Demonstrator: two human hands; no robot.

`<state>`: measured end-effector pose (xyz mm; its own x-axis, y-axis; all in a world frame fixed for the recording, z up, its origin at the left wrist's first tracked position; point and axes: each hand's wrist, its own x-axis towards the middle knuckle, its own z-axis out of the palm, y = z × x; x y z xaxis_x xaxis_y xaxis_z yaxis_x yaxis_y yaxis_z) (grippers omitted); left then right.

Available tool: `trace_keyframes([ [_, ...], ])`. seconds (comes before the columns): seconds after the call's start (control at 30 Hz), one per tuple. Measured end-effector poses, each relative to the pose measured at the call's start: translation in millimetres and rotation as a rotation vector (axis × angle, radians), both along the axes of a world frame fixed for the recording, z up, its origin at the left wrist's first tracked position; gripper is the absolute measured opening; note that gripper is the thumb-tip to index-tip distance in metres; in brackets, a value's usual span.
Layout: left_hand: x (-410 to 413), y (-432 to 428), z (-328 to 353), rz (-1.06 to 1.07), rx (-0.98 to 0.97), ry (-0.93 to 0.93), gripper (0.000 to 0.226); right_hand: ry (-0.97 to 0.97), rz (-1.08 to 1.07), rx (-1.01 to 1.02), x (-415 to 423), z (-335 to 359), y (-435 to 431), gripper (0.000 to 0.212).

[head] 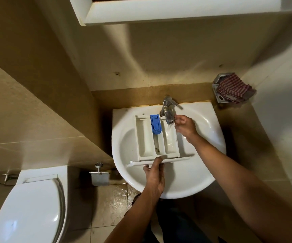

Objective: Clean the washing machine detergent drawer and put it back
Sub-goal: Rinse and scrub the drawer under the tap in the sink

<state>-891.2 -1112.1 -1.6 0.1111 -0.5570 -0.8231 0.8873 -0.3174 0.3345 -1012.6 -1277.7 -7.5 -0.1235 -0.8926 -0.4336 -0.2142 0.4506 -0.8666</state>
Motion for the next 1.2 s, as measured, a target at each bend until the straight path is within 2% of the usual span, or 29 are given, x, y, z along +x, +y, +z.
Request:
trace_keyframes([
  [0.1, -1, -4, -3, 0.032, -0.024, -0.004, 0.057, -0.043, 0.011, 0.108, -10, -8, 7, 0.034],
  [0.23, 4, -5, -10, -0.013, -0.060, -0.083, 0.055, -0.044, 0.094, 0.168, -16, -16, 15, 0.033],
  [0.37, 6, -5, -13, -0.034, -0.053, -0.117, 0.056, -0.051, 0.090, 0.160, -12, -22, 18, 0.036],
  [0.5, 3, -4, -10, -0.007, -0.023, -0.109, 0.057, -0.069, 0.055, 0.136, -9, -22, 19, 0.036],
  [0.63, -9, 4, -8, 0.043, 0.023, -0.109, 0.060, -0.075, 0.133, 0.155, -11, -23, 22, 0.040],
  [0.7, -17, 9, -9, 0.093, 0.039, -0.123, 0.067, -0.094, 0.181, 0.178, -13, -24, 24, 0.042],
  [0.83, -30, 17, -9, 0.157, 0.049, -0.178, 0.101, -0.133, 0.270, 0.199, -10, -22, 25, 0.041],
  [0.9, -34, 18, -9, 0.177, 0.051, -0.203, 0.106, -0.156, 0.300, 0.211, -7, -20, 24, 0.042],
  [1.0, -37, 14, -4, 0.196, 0.064, -0.209, 0.099, -0.160, 0.326, 0.220, -4, -18, 18, 0.041],
  [1.07, -39, 8, -1, 0.192, 0.071, -0.200, 0.090, -0.098, 0.365, 0.233, -3, -16, 13, 0.037],
  [1.2, -47, -3, 4, 0.186, 0.108, -0.195, 0.077, 0.240, 0.598, 0.286, -4, -13, 9, 0.026],
])
